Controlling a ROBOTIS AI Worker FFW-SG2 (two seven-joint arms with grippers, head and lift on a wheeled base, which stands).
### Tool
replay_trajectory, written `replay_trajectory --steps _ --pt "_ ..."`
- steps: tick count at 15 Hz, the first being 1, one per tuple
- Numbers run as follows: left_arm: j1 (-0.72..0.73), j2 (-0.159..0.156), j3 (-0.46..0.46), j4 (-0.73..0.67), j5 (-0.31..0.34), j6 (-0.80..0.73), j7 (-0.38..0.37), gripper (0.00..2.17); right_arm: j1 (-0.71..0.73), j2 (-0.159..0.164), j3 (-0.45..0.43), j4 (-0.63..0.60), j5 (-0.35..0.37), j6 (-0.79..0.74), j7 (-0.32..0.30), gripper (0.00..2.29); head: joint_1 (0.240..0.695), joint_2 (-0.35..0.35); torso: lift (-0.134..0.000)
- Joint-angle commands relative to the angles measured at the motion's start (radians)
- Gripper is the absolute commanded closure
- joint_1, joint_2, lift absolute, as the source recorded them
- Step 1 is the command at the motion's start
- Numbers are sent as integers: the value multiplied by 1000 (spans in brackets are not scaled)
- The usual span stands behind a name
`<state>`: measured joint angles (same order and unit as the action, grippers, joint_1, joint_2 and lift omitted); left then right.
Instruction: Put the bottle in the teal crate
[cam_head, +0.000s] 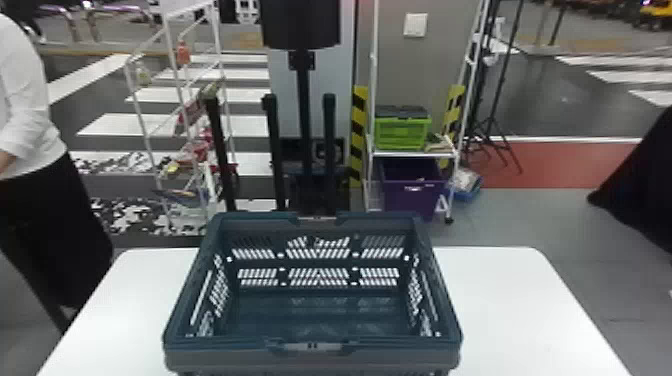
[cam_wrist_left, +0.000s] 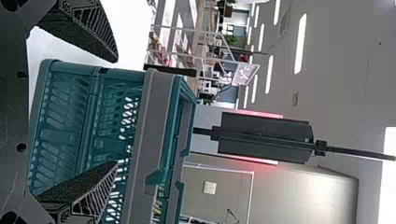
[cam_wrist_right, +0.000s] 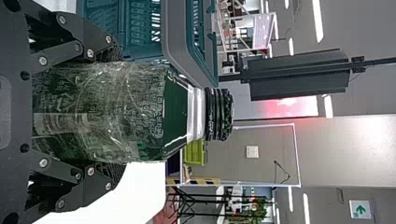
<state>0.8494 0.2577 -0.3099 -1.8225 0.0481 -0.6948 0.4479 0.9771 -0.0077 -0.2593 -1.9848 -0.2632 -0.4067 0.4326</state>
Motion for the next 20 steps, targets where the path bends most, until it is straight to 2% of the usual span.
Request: replay_trajectory --steps 1,10,13,18,20 --pt "-3 0 0 0 1 4 0 100 -3 9 0 1 1 4 0 2159 499 0 0" --pt "-12 2 3 0 9 16 0 100 -11 9 0 -5 7 13 0 2159 499 0 0" --pt "-12 2 3 0 9 16 0 100 -17 9 -1 -60 19 35 9 2159 499 0 0" --pt "-3 8 6 3 10 13 0 100 -78 9 6 -233 18 283 9 2159 499 0 0" --pt "2 9 8 -1 10 13 0 100 -127 9 20 -313 21 434 8 2159 499 0 0"
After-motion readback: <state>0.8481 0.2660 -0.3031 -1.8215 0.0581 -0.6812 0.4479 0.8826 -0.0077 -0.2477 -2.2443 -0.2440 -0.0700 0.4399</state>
